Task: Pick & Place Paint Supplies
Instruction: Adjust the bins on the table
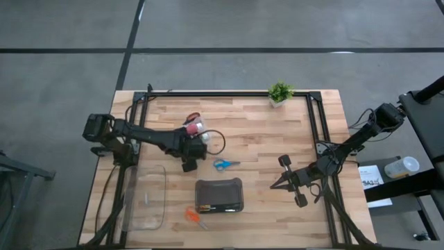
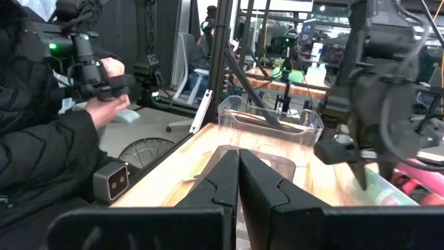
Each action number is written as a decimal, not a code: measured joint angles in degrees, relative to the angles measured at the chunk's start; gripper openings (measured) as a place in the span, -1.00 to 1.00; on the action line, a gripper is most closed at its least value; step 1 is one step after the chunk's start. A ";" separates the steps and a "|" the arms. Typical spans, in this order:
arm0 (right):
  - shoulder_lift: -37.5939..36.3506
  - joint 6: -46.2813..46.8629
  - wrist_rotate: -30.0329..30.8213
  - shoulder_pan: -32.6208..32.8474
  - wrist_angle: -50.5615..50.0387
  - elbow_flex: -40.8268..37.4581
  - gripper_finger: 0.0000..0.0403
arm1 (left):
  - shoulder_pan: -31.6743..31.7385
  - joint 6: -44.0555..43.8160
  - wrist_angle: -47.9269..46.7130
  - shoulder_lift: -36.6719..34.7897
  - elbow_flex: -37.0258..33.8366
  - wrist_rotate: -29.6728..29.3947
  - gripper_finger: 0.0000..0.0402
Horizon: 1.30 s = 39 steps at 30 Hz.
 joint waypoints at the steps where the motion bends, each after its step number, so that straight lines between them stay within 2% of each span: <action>1: 0.00 0.00 0.00 0.00 0.01 0.01 -0.96 | 0.86 0.58 0.38 0.00 0.00 -0.45 -0.12; 7: 0.00 0.00 0.00 0.00 0.00 0.02 -0.96 | 6.33 -0.01 3.46 0.00 0.00 -1.28 -0.12; 15: 0.00 0.00 0.00 0.04 0.01 0.01 -0.96 | 13.23 -11.81 12.40 0.00 0.07 3.33 -0.12; 22: 0.00 0.00 0.00 0.04 0.00 0.02 -0.96 | 16.53 -17.93 22.47 0.00 0.11 6.60 -0.12; 31: 0.00 0.00 0.00 0.02 0.01 0.01 -0.96 | 18.62 -16.28 30.84 0.12 0.09 8.85 -0.12; 39: 0.00 0.00 0.00 0.02 0.02 0.02 -0.96 | 20.43 -13.39 36.87 3.97 0.22 13.20 -0.12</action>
